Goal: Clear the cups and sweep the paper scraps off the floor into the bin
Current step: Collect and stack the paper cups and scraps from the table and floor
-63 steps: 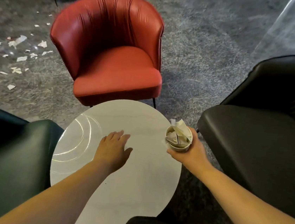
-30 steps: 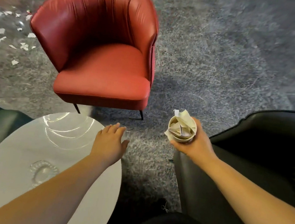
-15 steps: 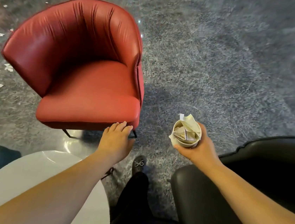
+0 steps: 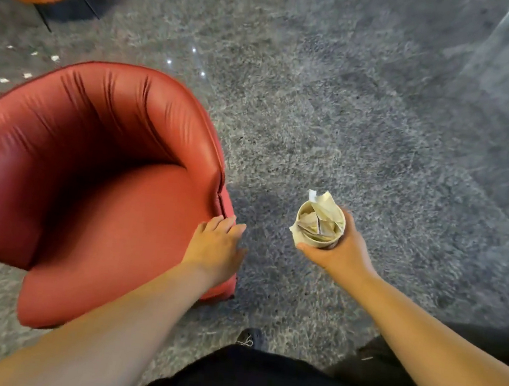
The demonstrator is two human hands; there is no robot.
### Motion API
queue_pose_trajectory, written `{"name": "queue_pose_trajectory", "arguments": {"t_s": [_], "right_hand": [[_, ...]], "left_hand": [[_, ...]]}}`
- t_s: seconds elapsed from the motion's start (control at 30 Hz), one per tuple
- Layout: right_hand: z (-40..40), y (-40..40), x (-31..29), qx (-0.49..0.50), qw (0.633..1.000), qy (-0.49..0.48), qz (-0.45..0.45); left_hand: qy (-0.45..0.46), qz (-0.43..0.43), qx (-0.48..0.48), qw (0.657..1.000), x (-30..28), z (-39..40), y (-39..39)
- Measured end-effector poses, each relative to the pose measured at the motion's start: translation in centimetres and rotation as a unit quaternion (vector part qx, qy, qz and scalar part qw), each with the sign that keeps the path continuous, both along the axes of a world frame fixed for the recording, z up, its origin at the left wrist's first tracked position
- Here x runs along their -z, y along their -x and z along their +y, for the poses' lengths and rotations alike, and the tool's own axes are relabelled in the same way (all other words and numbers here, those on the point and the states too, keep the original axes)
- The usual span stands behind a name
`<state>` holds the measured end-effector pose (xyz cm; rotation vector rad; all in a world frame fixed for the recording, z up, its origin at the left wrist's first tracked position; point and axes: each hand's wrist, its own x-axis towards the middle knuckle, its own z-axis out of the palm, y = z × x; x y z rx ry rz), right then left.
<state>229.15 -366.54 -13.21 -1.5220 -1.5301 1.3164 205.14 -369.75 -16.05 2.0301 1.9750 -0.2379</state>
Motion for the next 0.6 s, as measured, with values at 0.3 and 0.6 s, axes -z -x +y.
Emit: {"name": "queue_pose_trajectory", "arguments": {"t_s": [0.3,0.6], "right_hand": [[12.9,3.4,0.0,-0.006,0.999,0.006,-0.031],[31.3,4.0,-0.3,-0.06,0.998,0.002,-0.032]], "left_hand": [[-0.003,-0.01,-0.014,1.0,0.2,12.3,2.9],[-0.01,-0.002,-0.053,0.999,0.2,29.0,3.6]]}}
